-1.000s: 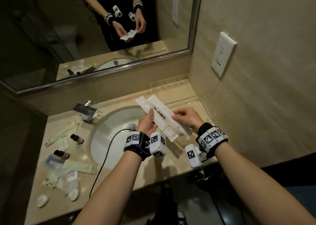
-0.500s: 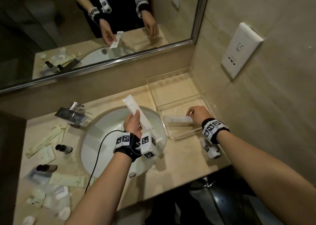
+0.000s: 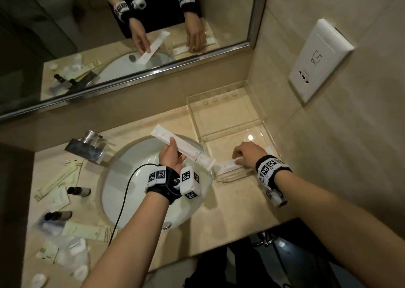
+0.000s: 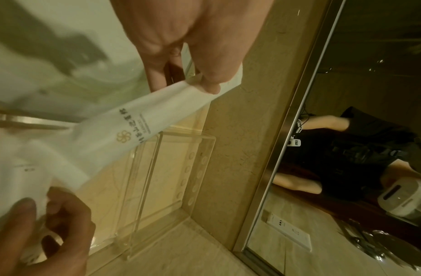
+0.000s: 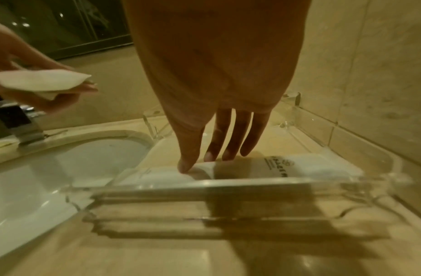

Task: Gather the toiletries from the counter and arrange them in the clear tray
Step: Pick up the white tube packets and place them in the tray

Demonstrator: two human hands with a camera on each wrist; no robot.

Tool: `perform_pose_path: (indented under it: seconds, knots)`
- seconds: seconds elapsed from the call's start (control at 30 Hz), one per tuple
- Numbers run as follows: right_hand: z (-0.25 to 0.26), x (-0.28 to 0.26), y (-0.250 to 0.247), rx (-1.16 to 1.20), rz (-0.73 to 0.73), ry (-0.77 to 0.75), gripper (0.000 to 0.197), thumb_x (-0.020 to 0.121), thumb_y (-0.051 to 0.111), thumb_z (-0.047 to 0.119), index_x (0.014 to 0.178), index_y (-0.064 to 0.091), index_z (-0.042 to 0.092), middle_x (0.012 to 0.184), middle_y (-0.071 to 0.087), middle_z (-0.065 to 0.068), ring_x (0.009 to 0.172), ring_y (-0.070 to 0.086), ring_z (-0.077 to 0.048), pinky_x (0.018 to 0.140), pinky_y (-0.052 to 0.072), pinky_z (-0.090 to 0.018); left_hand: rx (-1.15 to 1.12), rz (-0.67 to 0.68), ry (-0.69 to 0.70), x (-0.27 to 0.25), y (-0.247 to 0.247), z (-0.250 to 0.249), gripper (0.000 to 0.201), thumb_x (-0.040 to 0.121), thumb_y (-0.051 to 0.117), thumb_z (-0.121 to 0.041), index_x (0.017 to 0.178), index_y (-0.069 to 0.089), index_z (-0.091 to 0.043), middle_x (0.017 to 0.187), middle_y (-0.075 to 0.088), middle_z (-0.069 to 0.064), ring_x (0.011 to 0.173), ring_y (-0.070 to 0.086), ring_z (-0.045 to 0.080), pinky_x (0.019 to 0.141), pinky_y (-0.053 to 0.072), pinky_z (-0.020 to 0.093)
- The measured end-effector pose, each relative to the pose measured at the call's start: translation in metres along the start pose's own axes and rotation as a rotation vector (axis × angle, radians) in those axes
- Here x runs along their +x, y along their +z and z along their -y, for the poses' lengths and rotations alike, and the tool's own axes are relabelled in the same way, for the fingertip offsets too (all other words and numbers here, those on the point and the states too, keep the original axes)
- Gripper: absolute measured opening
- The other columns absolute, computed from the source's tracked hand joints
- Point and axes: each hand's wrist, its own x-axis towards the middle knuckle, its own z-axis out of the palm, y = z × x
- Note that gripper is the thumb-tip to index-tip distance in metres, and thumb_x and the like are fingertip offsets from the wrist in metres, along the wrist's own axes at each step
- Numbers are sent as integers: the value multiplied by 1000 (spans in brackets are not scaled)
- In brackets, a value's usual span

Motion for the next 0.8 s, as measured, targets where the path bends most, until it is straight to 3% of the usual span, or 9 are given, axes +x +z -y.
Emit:
perform_pose_path:
  seconds: [0.1, 0.17, 0.27, 0.37, 0.47, 0.57, 0.63, 0.7, 0.8]
  knots:
    - [-7, 0, 3, 26, 6, 29, 10, 85, 69, 20, 95, 71, 21, 101, 67, 0, 90, 63, -18, 79, 53, -30, 14, -2, -15, 2, 9, 5, 36, 97, 53, -24, 123, 54, 1, 118, 63, 18, 104, 63, 30, 85, 56, 43]
    - [-10, 1, 2, 128, -46, 41, 12, 87, 65, 17, 95, 73, 19, 99, 70, -1, 91, 66, -20, 83, 55, -32, 66, 28, -22, 2, 16, 8, 25, 97, 54, -24, 111, 59, -5, 110, 65, 14, 95, 63, 24, 78, 57, 37]
    - [-9, 6, -12, 510, -253, 70, 15, 92, 60, 18, 96, 73, 14, 98, 74, -3, 88, 67, -16, 85, 56, -32, 114, 87, -21, -1, 27, 14, 17, 95, 58, -21, 105, 62, -8, 102, 66, 10, 86, 63, 19, 80, 56, 31]
    - [4, 3, -39, 791, -183, 0, 25, 95, 58, 32, 109, 70, 15, 104, 72, -1, 93, 66, -12, 76, 53, -21, 78, 202, -44, -8, 41, 23, 17, 91, 63, -14, 106, 63, -6, 100, 66, 13, 86, 65, 23, 76, 60, 30]
    - [8, 2, -56, 580, -28, -107, 32, 85, 71, 33, 114, 68, 19, 107, 70, -2, 95, 65, -15, 82, 50, -24, 94, 301, -90, -12, 51, 33, 23, 87, 67, -8, 108, 60, -2, 102, 67, 17, 90, 67, 28, 76, 61, 33]
    - [-4, 5, -56, 342, 11, -54, 37, 84, 72, 26, 120, 66, 17, 118, 68, -7, 102, 63, -20, 87, 44, -25, 206, 326, -117, -10, 49, 37, 25, 83, 71, -7, 104, 61, 2, 102, 68, 21, 83, 69, 28, 75, 61, 34]
    - [-15, 4, -54, 205, 56, 18, 42, 85, 71, 28, 125, 64, 16, 126, 65, -9, 111, 61, -24, 92, 42, -26, 338, 245, -19, -2, 41, 39, 22, 78, 76, -6, 95, 61, -3, 99, 69, 20, 82, 67, 29, 79, 60, 37]
    - [-24, -1, -51, 82, 136, 71, 42, 86, 71, 28, 126, 64, 17, 128, 63, -9, 114, 60, -25, 94, 43, -29, 567, 181, 168, 7, 35, 42, 27, 73, 80, -6, 95, 65, -4, 95, 70, 15, 86, 66, 26, 86, 57, 40]
    - [-29, -8, -45, -41, 216, 109, 35, 86, 70, 25, 119, 68, 16, 122, 66, -7, 109, 62, -24, 93, 50, -32, 869, 259, 332, 9, 36, 47, 23, 71, 80, -2, 91, 70, -7, 80, 68, 5, 77, 64, 20, 75, 55, 28]
